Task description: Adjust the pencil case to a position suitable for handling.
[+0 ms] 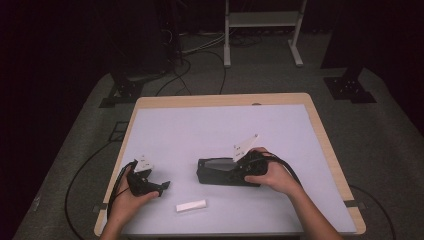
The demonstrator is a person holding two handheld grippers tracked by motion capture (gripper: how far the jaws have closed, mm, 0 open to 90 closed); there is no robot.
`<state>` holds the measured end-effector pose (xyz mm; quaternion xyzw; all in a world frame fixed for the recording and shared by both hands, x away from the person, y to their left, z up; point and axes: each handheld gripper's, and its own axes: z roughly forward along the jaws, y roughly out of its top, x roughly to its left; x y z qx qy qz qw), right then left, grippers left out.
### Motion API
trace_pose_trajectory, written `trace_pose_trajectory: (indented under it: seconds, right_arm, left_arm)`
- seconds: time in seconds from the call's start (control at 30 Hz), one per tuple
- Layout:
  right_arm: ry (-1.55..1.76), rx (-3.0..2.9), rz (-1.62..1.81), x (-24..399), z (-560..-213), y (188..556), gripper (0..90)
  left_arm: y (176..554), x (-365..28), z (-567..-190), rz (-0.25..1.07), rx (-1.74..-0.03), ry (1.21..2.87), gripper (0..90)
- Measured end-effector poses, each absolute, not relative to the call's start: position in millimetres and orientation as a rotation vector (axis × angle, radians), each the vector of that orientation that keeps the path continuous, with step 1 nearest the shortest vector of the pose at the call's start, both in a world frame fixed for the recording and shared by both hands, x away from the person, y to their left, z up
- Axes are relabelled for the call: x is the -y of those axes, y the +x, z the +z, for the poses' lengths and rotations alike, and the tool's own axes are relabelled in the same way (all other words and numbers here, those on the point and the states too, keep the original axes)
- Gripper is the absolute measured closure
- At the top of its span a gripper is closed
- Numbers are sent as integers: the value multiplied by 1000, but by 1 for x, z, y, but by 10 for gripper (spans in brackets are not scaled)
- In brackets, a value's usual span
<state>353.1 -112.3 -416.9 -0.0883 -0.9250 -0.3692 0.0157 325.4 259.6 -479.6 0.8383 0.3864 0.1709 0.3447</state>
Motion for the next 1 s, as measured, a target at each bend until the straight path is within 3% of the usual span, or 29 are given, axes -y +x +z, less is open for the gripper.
trace_pose_trajectory:
  seconds: [0.63,1.0]
  right_arm:
    - [-236,2886,-1095,101,-425,350,868]
    - [-241,2885,-1150,106,-418,348,741]
  left_arm:
    - [325,-260,-480,444,-1003,2177,15]
    - [325,-260,-480,444,-1003,2177,15]
